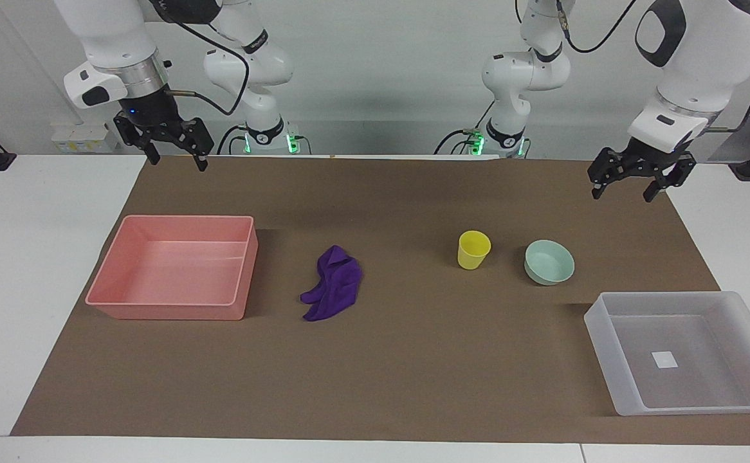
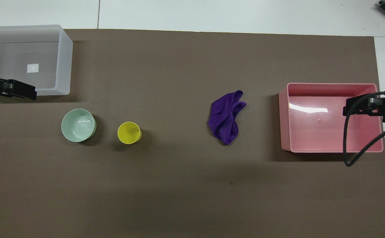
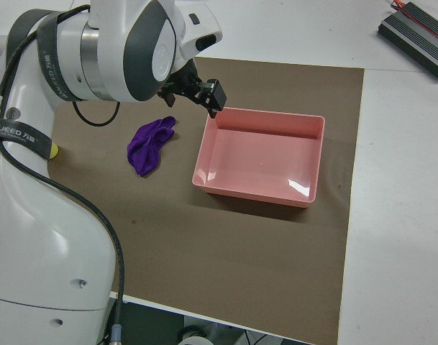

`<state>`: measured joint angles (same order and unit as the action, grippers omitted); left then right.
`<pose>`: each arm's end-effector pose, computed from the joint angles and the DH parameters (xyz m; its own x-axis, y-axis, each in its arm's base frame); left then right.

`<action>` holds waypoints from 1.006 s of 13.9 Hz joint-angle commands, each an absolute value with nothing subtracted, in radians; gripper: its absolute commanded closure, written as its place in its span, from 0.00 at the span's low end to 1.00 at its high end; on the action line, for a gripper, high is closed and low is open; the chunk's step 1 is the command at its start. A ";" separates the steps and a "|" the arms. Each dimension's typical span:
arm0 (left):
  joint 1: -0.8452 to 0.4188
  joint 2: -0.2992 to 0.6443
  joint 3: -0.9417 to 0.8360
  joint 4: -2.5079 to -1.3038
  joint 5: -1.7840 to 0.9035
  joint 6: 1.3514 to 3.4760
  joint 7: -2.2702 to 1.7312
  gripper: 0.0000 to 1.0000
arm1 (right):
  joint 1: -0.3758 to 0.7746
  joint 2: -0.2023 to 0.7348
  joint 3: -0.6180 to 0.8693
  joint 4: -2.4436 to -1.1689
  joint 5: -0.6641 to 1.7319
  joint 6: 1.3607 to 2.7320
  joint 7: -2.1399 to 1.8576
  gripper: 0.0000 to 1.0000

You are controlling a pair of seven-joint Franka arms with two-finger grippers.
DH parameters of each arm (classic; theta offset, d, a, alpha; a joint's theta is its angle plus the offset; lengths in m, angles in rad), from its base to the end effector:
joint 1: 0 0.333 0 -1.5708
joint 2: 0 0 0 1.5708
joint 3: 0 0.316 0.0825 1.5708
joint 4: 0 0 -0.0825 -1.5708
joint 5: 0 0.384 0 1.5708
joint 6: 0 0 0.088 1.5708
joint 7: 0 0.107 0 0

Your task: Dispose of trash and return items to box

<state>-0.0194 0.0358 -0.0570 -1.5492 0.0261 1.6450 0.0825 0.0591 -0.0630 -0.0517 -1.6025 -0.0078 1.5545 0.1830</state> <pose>0.5717 -0.0405 0.6214 0.9854 -0.1598 0.0578 -0.1584 -0.9870 -0.0289 0.5333 0.0022 0.6423 0.9845 -0.1748 0.0155 -0.1748 -0.9846 0.0017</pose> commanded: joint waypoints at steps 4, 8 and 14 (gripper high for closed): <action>-0.006 0.009 -0.063 -1.577 0.041 1.654 0.078 0.00 | 0.048 -0.081 -0.051 -1.620 -0.018 1.546 0.129 0.00; -0.005 0.009 -0.063 -1.591 0.041 1.687 0.075 0.00 | 0.048 -0.083 -0.051 -1.621 -0.018 1.546 0.130 0.00; -0.005 -0.014 -0.061 -1.690 0.038 1.771 0.071 0.00 | 0.048 -0.086 -0.051 -1.624 -0.017 1.548 0.130 0.00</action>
